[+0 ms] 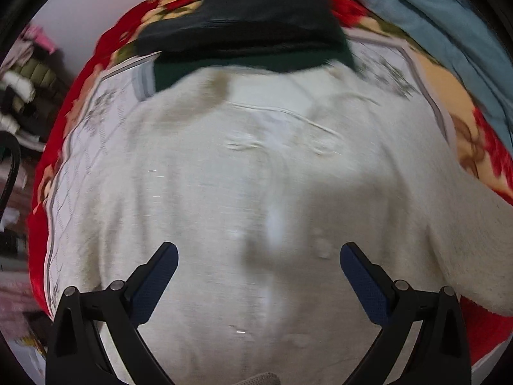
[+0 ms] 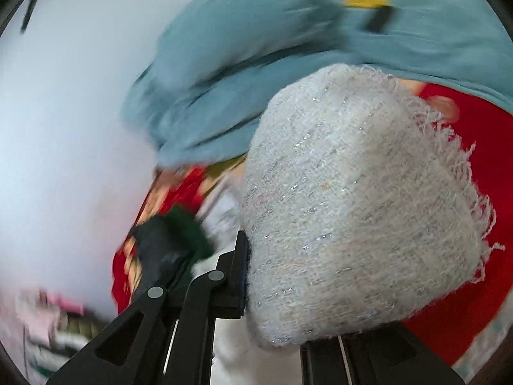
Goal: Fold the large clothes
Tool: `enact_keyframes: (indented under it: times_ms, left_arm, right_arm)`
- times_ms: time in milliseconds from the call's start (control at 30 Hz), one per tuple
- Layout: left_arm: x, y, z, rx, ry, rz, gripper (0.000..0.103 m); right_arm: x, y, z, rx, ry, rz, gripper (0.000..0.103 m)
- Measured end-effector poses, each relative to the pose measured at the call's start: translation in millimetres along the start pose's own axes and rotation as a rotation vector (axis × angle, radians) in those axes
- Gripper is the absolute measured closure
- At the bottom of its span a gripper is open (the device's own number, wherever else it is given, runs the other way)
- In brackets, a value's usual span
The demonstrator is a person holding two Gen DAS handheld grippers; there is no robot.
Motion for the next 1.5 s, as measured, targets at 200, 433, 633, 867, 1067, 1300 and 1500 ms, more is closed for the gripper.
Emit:
enact_keyframes:
  times_ms: [200, 433, 633, 867, 1067, 1300, 1500]
  left_arm:
    - [-96.7, -11.3, 4.5, 0.037, -0.142, 0.087, 0.000]
    - [-206.8, 8.3, -16.8, 0.015, -0.288, 0.209, 0.000]
    - [-260.7, 23.3, -40.9, -0.023, -0.346, 0.250, 0.000]
    - [-281.6, 10.4, -61.0, -0.044, -0.388, 0.193, 0.000]
    - [-290.0, -2.0, -87.6, -0.077, -0.441, 0.158, 0.000]
    - [-256.5, 5.8, -95.0, -0.084, -0.439, 0.187, 0.000]
    - [-193.9, 14.6, -75.4, -0.064, -0.392, 0.207, 0.000]
  right_arm:
    - [-149.5, 59.9, -65.4, -0.166, -0.339, 0.056, 0.093]
    - [-261.0, 178.9, -229.4, -0.423, -0.766, -0.030, 0.093]
    - [-268.7, 240.2, -334.6, -0.548, -1.031, -0.148, 0.089]
    - [-256.8, 182.8, -313.5, -0.698, -0.814, 0.142, 0.051]
    - [-192.6, 143.6, -231.1, -0.604, -0.570, -0.013, 0.051]
    - [-68.0, 141.5, -149.4, -0.425, -0.700, -0.636, 0.051]
    - [-34.5, 187.4, -148.3, -0.519, -0.831, -0.589, 0.056]
Point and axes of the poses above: each gripper's, at about its wrist camera, not at the fingertips, and y roughly the way its jaws point, x to its right, z to its top, the point moved 1 cm from there along y, roughly the way its jaws point, and after that the axes turned 9 degrees about -z, right-handed, at the moved point
